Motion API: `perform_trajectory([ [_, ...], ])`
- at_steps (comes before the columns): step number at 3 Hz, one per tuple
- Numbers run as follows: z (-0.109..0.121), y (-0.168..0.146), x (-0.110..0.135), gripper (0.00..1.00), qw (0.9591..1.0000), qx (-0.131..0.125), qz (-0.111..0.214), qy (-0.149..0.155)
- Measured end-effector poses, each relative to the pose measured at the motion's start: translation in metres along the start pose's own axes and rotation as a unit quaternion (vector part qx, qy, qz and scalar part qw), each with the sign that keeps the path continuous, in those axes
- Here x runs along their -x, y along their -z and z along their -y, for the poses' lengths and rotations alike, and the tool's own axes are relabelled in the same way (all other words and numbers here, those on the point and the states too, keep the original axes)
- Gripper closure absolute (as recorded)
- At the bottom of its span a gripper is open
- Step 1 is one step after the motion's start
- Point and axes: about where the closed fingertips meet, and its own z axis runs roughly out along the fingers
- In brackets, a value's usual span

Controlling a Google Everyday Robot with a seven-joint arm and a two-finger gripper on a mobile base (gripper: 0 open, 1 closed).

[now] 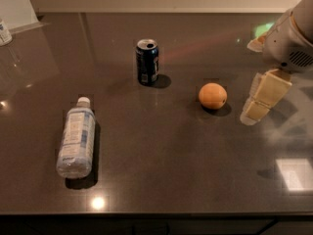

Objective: Pick orange

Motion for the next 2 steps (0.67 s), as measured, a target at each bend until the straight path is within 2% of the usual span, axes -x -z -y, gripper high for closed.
perform_trajectory([
  [2,0.009,-0.051,0.006,0.0,0.9991,0.016,0.04,0.007],
])
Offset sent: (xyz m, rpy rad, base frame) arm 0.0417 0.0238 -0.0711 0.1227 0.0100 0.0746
